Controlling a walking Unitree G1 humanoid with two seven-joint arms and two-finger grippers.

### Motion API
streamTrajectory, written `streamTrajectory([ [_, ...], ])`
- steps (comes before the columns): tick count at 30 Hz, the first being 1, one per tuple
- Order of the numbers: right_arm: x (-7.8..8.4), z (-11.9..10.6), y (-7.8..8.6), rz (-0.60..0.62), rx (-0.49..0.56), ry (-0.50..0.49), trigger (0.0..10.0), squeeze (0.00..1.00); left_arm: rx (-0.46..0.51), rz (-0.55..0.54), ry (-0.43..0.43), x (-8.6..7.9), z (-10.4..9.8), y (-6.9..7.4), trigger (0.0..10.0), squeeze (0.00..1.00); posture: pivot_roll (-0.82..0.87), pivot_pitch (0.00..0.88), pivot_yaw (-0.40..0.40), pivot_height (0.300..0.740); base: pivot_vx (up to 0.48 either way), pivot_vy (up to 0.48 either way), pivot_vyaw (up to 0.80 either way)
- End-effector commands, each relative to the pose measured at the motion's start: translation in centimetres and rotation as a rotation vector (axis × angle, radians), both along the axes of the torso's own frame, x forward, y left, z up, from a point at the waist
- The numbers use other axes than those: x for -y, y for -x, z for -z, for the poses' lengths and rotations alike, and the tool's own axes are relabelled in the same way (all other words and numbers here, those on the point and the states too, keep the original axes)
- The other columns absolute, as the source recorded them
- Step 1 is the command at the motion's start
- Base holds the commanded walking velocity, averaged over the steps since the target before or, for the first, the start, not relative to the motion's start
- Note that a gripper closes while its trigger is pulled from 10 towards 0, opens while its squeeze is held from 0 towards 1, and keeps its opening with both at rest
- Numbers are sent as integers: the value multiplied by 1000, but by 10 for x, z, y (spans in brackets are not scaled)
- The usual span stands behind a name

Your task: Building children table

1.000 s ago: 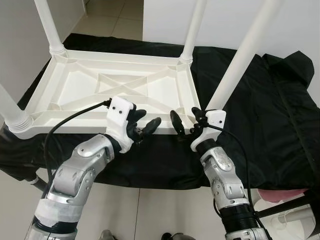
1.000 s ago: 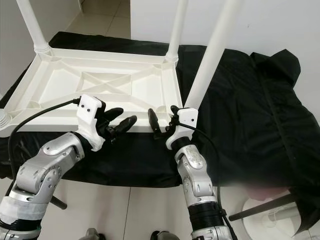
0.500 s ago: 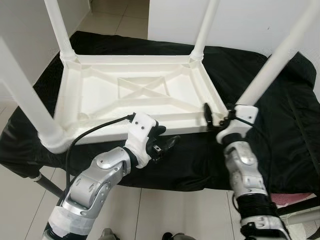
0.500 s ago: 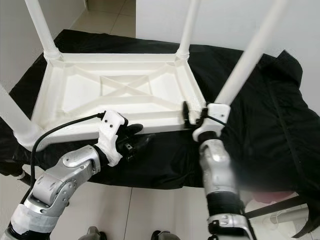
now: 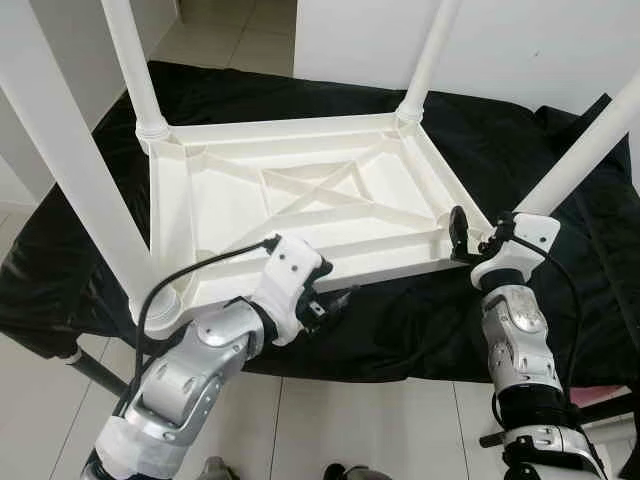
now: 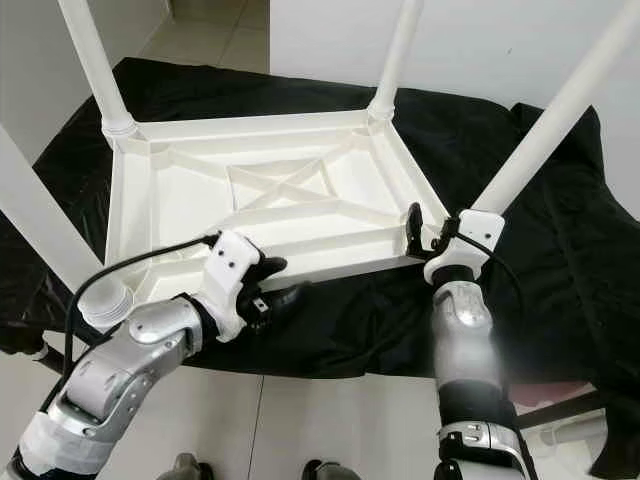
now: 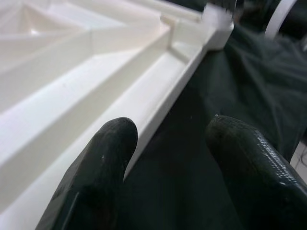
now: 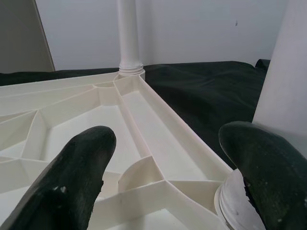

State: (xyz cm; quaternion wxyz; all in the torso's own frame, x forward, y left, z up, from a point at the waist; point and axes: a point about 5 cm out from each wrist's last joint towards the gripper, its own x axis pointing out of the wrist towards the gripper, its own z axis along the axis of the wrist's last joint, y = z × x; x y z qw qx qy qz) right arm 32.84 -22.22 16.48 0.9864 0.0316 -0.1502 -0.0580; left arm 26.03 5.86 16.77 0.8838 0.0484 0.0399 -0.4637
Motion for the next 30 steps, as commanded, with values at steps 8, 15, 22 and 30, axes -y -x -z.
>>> streamTrajectory([
  [8,-17,3,5,-21,13,-16,10000,0,0,-156,-48,5,11,-11,10000,0,12,160,-58,740,0,0,0],
  [15,-38,2,6,-74,28,-43,10000,0,7,-196,-76,5,16,-14,10000,0,16,158,-57,740,0,0,0],
  [22,-41,0,5,-82,33,-50,10000,0,25,-197,-100,0,22,-12,10000,0,23,160,-64,740,0,0,0],
  [30,-46,-2,5,-97,37,-55,10000,0,79,-225,-256,-22,34,-28,10000,0,18,164,-62,740,0,0,0],
])
